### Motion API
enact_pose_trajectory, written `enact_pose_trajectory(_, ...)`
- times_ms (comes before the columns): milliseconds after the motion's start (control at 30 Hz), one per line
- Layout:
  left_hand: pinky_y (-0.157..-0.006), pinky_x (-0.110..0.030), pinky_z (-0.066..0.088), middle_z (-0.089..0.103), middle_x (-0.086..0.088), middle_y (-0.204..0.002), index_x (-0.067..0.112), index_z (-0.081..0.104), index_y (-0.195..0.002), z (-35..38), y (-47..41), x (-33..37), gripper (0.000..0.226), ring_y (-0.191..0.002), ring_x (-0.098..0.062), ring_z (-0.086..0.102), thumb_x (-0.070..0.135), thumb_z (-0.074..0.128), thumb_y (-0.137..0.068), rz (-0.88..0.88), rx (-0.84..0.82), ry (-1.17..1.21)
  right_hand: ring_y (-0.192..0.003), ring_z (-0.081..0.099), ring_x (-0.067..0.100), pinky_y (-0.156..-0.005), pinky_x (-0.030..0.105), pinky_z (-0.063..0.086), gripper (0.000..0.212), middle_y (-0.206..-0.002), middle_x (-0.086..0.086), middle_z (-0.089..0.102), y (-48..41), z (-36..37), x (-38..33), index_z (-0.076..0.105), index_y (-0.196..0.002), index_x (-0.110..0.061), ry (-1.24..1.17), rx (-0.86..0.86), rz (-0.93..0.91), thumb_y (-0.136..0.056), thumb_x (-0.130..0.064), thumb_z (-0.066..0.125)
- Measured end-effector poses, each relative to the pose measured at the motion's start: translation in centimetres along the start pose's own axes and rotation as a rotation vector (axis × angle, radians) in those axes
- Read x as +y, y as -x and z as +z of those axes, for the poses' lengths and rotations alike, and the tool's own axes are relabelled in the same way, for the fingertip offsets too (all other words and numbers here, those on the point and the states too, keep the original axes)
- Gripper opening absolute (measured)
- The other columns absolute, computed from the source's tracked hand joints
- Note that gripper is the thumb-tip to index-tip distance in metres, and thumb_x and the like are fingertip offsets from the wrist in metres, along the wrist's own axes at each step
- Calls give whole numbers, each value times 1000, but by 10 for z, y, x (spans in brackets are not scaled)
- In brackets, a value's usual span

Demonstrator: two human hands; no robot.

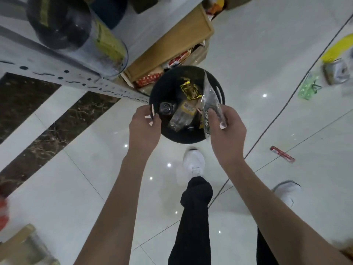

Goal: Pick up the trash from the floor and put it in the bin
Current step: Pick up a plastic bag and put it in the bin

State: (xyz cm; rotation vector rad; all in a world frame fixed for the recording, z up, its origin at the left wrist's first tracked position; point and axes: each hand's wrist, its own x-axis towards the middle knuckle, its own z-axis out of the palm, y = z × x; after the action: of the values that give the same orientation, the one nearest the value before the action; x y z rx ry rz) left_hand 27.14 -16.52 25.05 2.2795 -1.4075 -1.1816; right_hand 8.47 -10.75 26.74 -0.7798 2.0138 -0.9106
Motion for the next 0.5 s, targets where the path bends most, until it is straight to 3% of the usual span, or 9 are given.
enact_pose_trajectory(67, -72, -7, 40, 61, 6, -121, 20, 54, -133, -11, -1, -8, 37, -97, -8, 61, 27, 59, -98, -4, 2, -10, -92, 62, 13, -83, 26, 51, 16, -102, 2, 69, 0, 16, -4, 71, -111, -12, -9, -9, -9, -101, -22, 63)
enact_pose_trajectory(200, -76, -9, 44, 61, 6, -123, 21, 55, -135, -27, -3, -17, 37, -90, 6, 58, 29, 58, -98, -10, 20, -2, -96, 62, 6, -86, 17, 51, 24, -106, -10, 65, -3, 42, -14, 72, -116, -17, 38, -105, -72, -98, -32, 68)
enact_pose_trajectory(333, -65, 6, 37, 61, 7, -124, 21, 56, -134, -36, -3, -13, 35, -90, 7, 58, 28, 57, -99, 4, 43, -17, -108, 65, 15, -95, 36, 57, 34, -117, -3, 69, -5, 51, -18, 70, -121, -15, 90, -176, -92, -93, -35, 73)
enact_pose_trajectory(400, -66, 6, 37, 61, 7, -124, 22, 57, -132, -38, -2, -6, 34, -92, 7, 58, 28, 58, -99, 11, 58, 2, -108, 65, 15, -95, 33, 56, 35, -118, -3, 69, -4, 47, -17, 70, -122, -16, 81, -177, -96, -92, -34, 75)
enact_pose_trajectory(500, -68, 5, 37, 62, 8, -123, 24, 59, -130, -38, 3, 9, 32, -93, 6, 59, 27, 57, -98, 37, 75, 22, -102, 65, 11, -86, 17, 53, 31, -116, -5, 67, -3, 30, -15, 70, -118, -21, 41, -159, -78, -90, -30, 78)
